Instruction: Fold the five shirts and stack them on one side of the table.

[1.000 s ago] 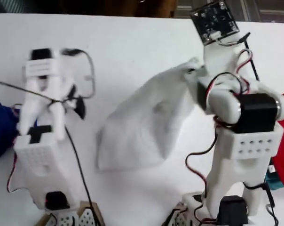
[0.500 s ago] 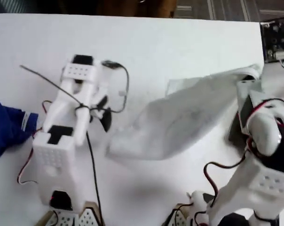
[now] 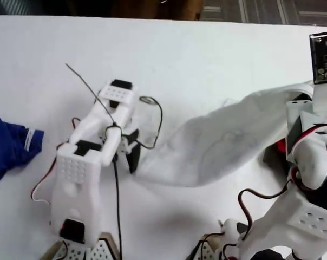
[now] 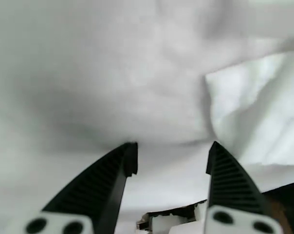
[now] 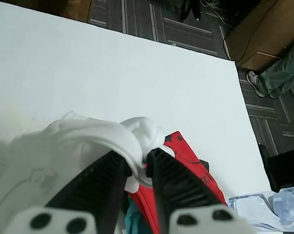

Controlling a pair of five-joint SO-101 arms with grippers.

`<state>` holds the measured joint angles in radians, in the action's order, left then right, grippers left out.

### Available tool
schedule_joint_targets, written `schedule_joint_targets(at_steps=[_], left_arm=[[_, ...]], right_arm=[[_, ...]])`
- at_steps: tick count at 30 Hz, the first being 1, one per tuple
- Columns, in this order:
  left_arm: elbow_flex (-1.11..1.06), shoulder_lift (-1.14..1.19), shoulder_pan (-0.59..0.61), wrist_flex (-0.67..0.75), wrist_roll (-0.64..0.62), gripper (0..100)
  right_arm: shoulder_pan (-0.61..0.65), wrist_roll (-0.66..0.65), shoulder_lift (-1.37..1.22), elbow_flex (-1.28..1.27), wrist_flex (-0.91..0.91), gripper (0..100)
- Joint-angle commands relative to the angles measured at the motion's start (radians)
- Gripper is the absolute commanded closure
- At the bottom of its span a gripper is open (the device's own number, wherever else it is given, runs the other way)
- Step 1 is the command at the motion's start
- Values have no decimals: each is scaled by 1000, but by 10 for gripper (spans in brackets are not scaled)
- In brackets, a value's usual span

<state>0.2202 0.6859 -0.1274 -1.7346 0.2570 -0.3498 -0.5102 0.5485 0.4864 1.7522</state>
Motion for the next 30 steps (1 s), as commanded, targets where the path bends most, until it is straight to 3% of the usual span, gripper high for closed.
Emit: schedule_joint_targets(at_steps=[1,9,16,25,27,30], left_arm=[[68,-3,-9,-3,-64,753],[143,2,-97,9,-164,753],[142,11,-86,146,-285,754],[157,98,-207,150,-298,762],[203,135,-224,121,-315,823],[328,203,-224,63,-407,990]], right_arm=[[-5,2,13,-32,-5,980],[-4,2,19,-187,-68,980],[-4,2,19,-192,-91,980],[-4,2,19,-189,-91,980],[-4,2,19,-187,-91,980],[-4,2,19,-187,-94,980]])
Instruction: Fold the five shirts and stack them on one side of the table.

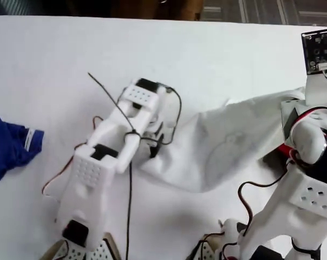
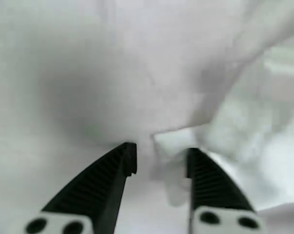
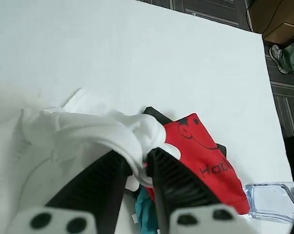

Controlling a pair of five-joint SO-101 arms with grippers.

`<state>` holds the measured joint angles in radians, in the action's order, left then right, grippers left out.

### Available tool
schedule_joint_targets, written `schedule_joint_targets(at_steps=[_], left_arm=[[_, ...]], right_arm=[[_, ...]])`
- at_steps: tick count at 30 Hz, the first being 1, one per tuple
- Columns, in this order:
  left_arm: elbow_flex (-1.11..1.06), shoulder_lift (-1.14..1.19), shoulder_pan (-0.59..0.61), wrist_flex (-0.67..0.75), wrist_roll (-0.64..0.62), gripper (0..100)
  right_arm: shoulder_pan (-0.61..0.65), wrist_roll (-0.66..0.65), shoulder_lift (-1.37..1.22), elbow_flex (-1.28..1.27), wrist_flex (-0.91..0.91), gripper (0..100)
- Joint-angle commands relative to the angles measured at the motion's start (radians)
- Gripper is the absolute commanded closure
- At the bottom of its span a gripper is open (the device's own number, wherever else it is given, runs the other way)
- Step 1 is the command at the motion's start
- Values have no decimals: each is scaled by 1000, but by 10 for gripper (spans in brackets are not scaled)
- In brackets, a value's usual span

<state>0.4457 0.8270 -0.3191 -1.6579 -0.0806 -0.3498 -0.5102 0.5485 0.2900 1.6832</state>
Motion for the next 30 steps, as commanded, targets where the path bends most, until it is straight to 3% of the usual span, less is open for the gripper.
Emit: schedule_joint_targets(at_steps=[1,8,17,24,30], left_arm=[[137,86,-32,-32,-86,972],[349,207,6,-129,-101,976],[464,77,219,-129,-103,976],[547,-87,422,-129,-72,976],[406,-115,514,-129,32,976]], right_arm=[[-4,2,19,9,-35,980],[-4,2,19,11,-79,980],[8,2,19,11,-113,980],[165,37,15,3,-117,980],[297,64,18,-103,10,980]])
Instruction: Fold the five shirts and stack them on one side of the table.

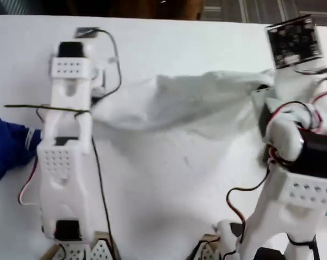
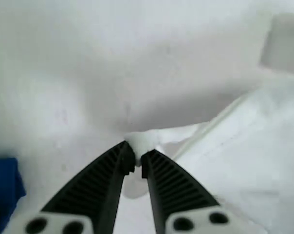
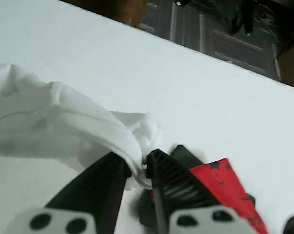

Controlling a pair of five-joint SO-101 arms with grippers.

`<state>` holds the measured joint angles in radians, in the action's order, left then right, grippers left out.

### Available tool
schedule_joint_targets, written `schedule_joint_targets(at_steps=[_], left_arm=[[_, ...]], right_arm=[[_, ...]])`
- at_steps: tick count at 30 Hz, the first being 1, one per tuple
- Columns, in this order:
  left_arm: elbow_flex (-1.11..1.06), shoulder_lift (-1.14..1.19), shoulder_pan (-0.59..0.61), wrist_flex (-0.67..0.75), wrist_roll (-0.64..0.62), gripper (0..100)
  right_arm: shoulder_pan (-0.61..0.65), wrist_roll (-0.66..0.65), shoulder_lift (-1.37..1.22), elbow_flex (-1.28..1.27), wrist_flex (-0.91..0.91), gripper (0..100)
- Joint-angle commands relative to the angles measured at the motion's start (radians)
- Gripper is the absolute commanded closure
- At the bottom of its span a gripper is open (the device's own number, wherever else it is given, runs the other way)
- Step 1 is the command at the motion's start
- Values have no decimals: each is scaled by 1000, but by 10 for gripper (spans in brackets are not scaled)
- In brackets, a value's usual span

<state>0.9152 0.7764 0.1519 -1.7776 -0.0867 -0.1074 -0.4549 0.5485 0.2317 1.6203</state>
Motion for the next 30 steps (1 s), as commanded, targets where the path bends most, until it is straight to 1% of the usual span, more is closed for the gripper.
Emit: schedule_joint_targets(at_steps=[1,2,4,6,11,13,15,17,19,23,24,28,30], left_arm=[[-108,-64,54,-8,48,976],[-150,-63,63,-6,54,976],[-217,-63,77,15,61,976],[-259,-63,86,31,81,976],[-337,-61,91,83,101,976],[-366,-61,92,118,101,976],[-395,-61,92,146,101,976],[-426,-61,91,178,101,976],[-463,-61,89,213,101,976],[-527,-61,91,287,101,976],[-542,-61,91,304,101,976],[-562,-63,86,328,101,976],[-564,-63,86,331,101,976]], right_arm=[[79,9,16,-87,122,980],[108,9,18,-137,153,980],[133,6,28,-245,151,978],[165,-43,38,-351,151,978],[386,-256,82,-677,153,978],[467,-318,97,-792,153,980],[538,-338,107,-859,153,980],[573,-338,111,-848,153,978],[555,-338,111,-778,151,978],[412,-336,85,-508,148,965],[383,-336,68,-451,151,939],[239,-322,-10,-342,150,771],[197,-322,-65,-293,148,736]])
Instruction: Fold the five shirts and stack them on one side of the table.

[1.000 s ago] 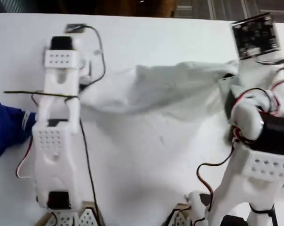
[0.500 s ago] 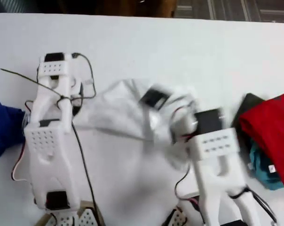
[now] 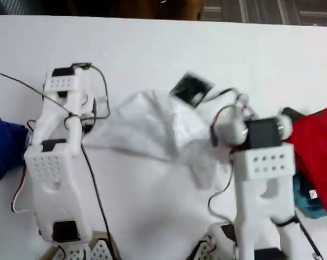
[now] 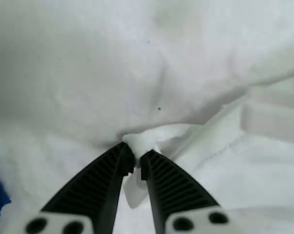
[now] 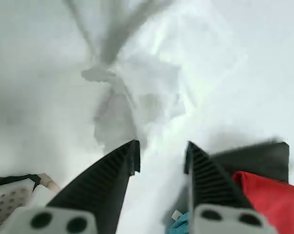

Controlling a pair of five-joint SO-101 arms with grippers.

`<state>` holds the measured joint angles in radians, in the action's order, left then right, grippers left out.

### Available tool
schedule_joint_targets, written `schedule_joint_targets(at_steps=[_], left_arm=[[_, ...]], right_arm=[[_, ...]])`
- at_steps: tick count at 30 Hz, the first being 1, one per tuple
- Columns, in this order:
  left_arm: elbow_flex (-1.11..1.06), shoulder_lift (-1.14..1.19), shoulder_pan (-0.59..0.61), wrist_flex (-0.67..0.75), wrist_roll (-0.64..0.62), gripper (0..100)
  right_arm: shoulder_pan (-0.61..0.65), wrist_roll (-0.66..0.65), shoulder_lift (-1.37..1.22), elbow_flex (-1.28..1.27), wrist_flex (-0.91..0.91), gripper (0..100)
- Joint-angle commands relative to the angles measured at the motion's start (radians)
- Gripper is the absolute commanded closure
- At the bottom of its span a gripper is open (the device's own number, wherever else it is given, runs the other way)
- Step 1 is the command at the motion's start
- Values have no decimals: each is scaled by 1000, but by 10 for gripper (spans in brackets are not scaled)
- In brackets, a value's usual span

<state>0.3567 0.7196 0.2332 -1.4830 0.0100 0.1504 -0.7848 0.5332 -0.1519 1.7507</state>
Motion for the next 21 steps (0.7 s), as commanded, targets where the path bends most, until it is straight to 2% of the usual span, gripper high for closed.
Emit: schedule_joint_targets(at_steps=[1,6,13,17,21], left_arm=[[-8,-6,5,37,5,976],[-12,-6,5,34,5,976],[-10,-6,6,37,5,976],[-10,-6,8,37,5,976],[-8,-6,8,37,5,976]], right_arm=[[-71,8,-77,126,18,738],[-42,58,-266,347,-1,755],[131,480,-756,746,-70,758],[228,595,-1018,1036,-27,758],[252,695,-1236,1300,-16,758]])
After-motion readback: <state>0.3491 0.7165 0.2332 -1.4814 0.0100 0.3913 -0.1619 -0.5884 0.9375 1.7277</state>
